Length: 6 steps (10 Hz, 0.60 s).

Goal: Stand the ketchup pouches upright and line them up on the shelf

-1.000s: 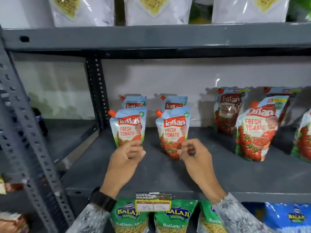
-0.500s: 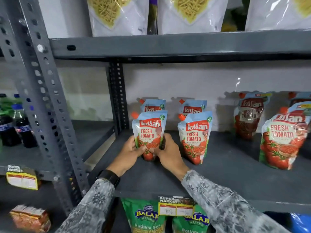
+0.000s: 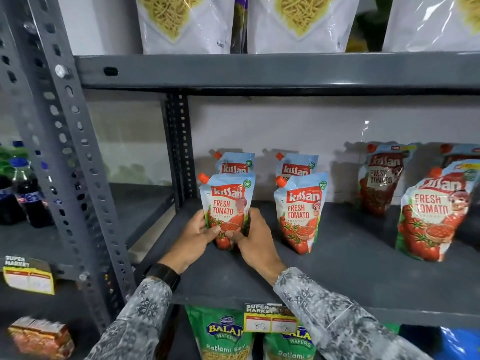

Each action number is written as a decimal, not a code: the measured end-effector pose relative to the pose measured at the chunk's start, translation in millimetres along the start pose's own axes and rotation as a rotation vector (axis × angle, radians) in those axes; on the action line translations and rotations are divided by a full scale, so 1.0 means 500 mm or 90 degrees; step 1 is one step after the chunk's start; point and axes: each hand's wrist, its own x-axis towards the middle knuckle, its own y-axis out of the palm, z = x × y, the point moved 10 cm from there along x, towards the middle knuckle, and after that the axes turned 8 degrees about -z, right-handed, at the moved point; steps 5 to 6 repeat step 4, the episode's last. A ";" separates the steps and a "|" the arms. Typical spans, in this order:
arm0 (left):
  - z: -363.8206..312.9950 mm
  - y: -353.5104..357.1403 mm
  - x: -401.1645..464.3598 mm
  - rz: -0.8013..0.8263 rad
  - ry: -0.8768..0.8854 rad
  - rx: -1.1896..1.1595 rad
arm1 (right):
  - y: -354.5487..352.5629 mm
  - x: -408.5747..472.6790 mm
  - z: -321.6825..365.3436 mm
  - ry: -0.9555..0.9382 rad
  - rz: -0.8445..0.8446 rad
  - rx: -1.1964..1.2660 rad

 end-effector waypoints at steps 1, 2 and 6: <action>-0.005 -0.001 -0.006 -0.004 -0.002 -0.002 | -0.003 -0.005 0.005 0.011 0.015 -0.002; -0.005 -0.014 -0.024 -0.041 0.000 0.037 | -0.018 -0.033 0.012 0.023 0.057 0.016; -0.064 -0.028 -0.151 -0.214 0.068 0.178 | -0.130 -0.162 0.034 -0.001 0.108 -0.039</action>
